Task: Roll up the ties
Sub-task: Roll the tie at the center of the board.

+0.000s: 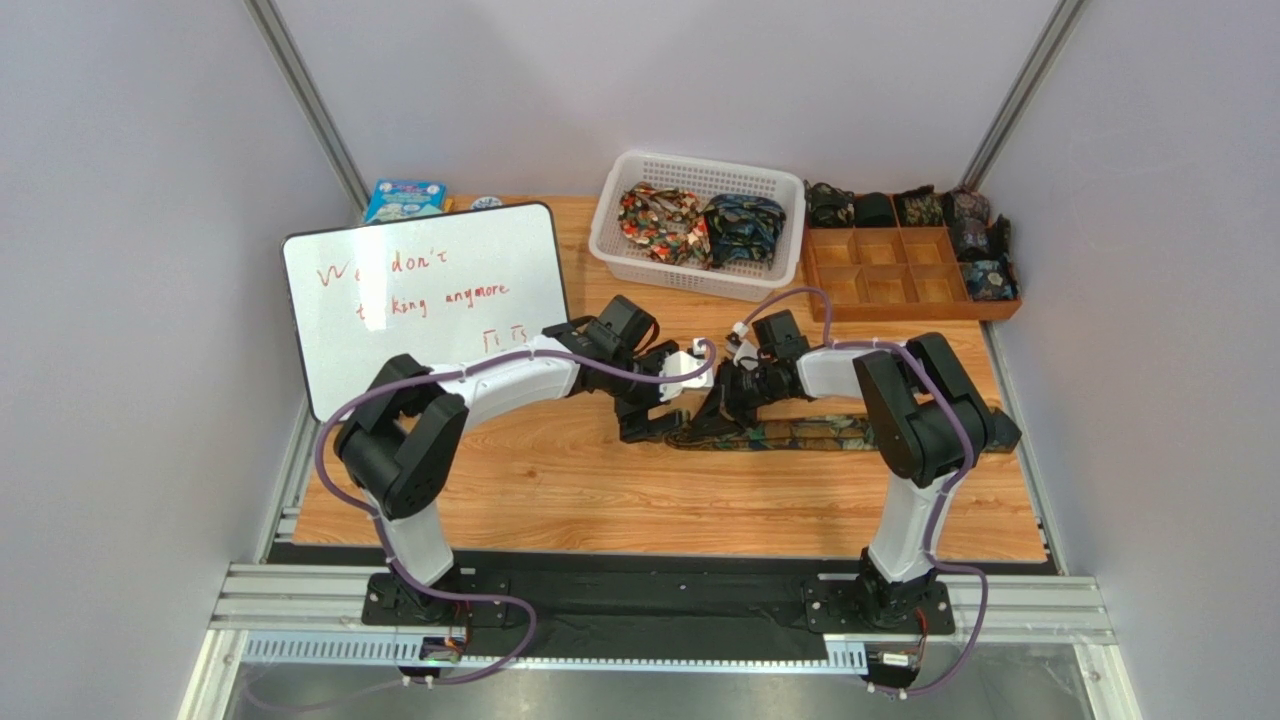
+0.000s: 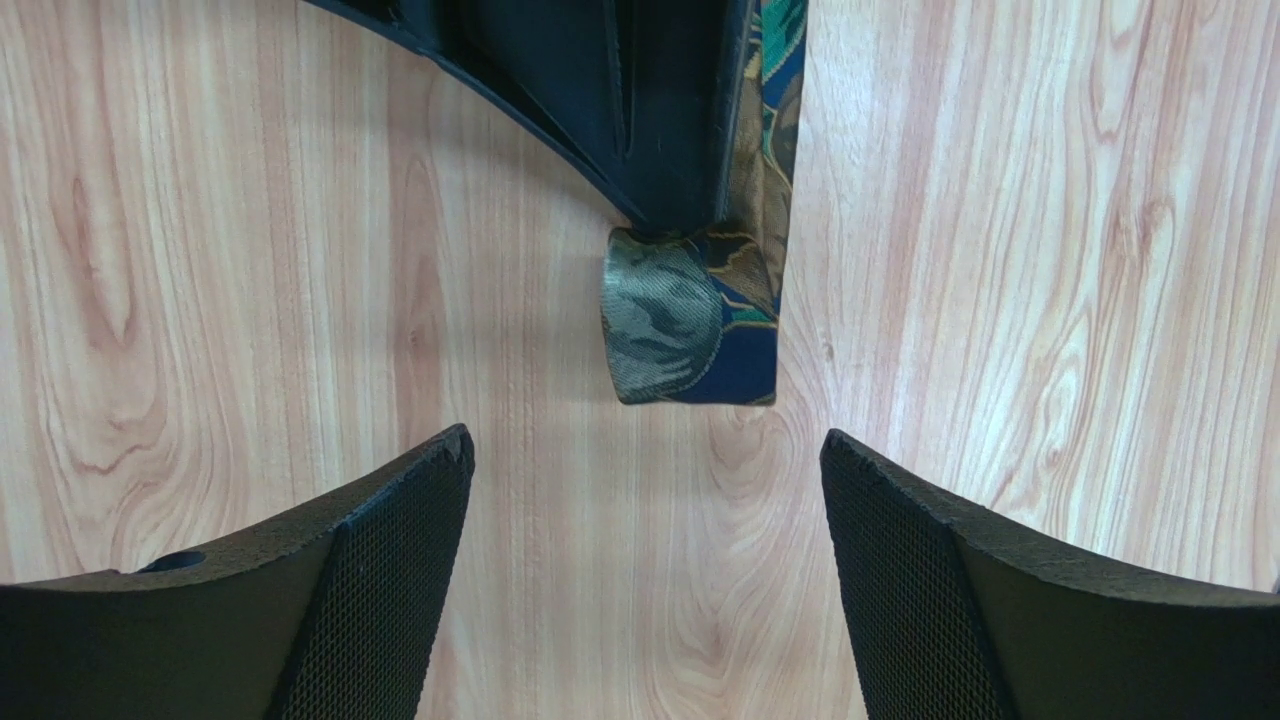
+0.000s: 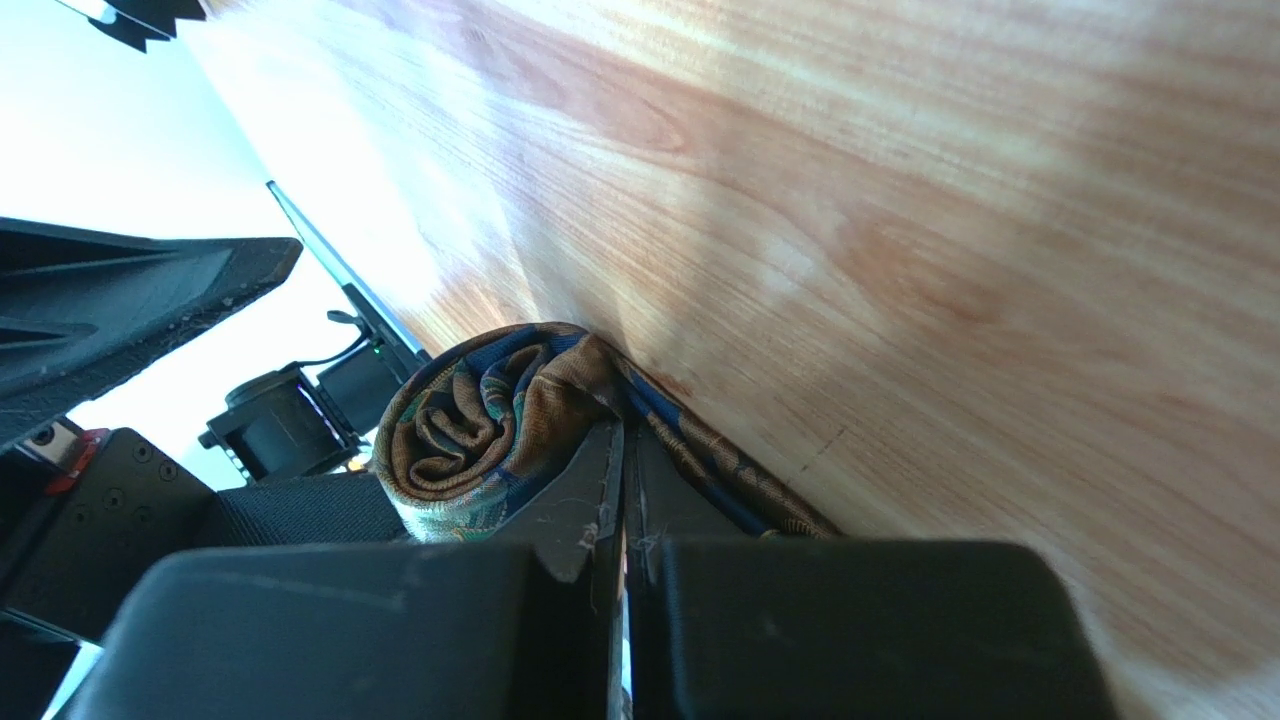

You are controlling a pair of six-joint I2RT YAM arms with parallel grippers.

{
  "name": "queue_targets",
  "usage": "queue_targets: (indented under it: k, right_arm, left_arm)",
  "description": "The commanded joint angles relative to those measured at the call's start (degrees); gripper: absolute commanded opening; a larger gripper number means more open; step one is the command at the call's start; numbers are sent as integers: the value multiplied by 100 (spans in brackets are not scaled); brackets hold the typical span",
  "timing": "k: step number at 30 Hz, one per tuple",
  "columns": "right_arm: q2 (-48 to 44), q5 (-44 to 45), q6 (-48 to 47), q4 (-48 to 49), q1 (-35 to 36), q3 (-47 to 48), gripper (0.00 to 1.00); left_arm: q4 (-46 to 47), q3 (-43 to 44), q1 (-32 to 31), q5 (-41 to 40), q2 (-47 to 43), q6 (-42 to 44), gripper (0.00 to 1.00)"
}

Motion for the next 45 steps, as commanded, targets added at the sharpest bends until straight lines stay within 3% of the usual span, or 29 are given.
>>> queue_targets:
  k: [1,7,10,13,14,18,25,30,34,45]
  right_arm:
    - [-38,472,-340,-321,16,-20,0]
    - [5,454,-348,-321,16,-20,0]
    - [-12,437,-340,-321,16,-11,0]
    - [-109,254,-313,-242,-1,-20,0]
    - [-187,183,-313,-216,-1,-11,0]
    - [-468,-73,-471,-329,-62,137,0]
    - [-461,67,-1271,-1577,-318,411,1]
    - [-22,278,-1420,-1534,-282,375,0]
    - [383,445,-1447,-1525,-283,534,0]
    - [445,718,-1421,-1508,-326,543,0]
  left_arm:
    - [307,344,5,404,270,-256,89]
    - [298,494,-161,774,481,-151,85]
    - [254,476,-302,633,604,-72,75]
    - [140,511,-355,466,736,-115,58]
    - [105,529,-364,379,762,-98,46]
    - [-132,538,-381,255,815,7,28]
    - [-115,529,-303,123,797,-193,22]
    - [-141,765,-74,553,754,-397,20]
    - [-360,845,-65,843,648,-55,19]
    - [-1310,1021,-162,624,973,895,15]
